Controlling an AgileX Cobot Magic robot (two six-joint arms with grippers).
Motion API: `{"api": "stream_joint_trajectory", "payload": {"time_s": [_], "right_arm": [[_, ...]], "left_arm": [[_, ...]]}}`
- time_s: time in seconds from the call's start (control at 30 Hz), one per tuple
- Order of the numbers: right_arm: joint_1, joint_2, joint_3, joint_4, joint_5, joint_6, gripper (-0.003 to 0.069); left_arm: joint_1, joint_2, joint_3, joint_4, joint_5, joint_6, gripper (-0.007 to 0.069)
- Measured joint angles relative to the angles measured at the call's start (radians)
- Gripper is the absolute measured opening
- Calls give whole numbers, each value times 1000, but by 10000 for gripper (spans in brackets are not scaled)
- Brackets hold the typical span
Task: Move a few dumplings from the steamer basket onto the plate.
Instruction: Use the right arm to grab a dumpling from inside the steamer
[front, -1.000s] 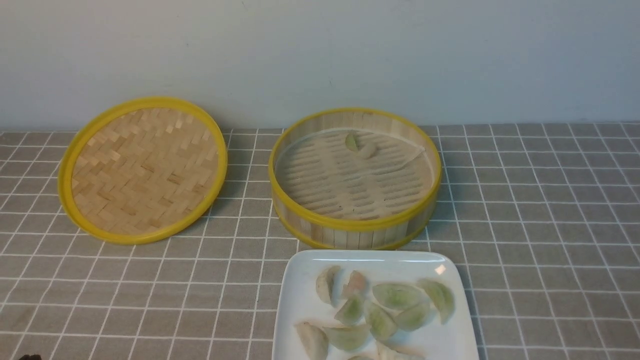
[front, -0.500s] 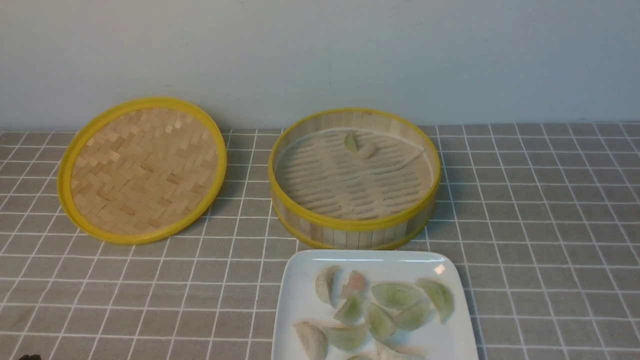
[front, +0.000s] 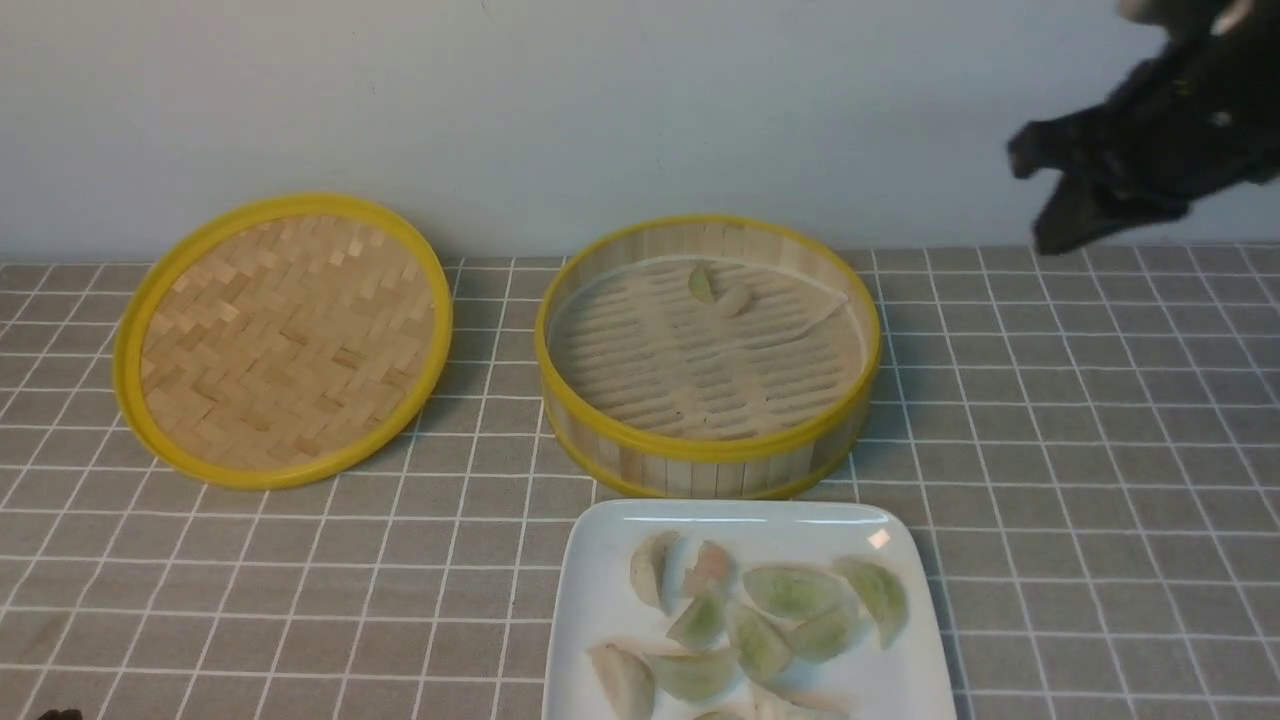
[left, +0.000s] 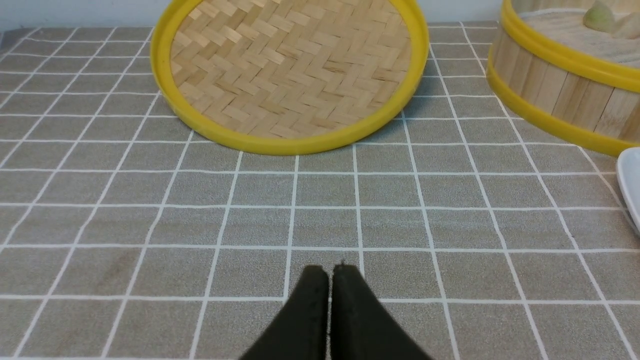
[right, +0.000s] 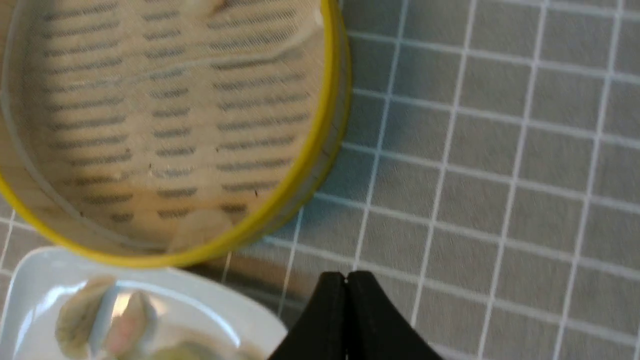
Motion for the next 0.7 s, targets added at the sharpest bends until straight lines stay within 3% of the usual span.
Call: {"api": "stream_joint_trajectory", "payload": {"time_s": [0.13,0.43,0.57,0.7], "right_arm": [[84,188,-226,-46,5,5,-9],[162,513,-613,-53,10,7,6],[172,632,-745,-54,14,7,64],[172,715,-820,-42,14,6,205]], "left_arm": [[0,0,0,0,0,0,-5],[0,0,0,0,0,0,-5],[0,0,0,0,0,0,-5],[0,0,0,0,0,0,-5]]}}
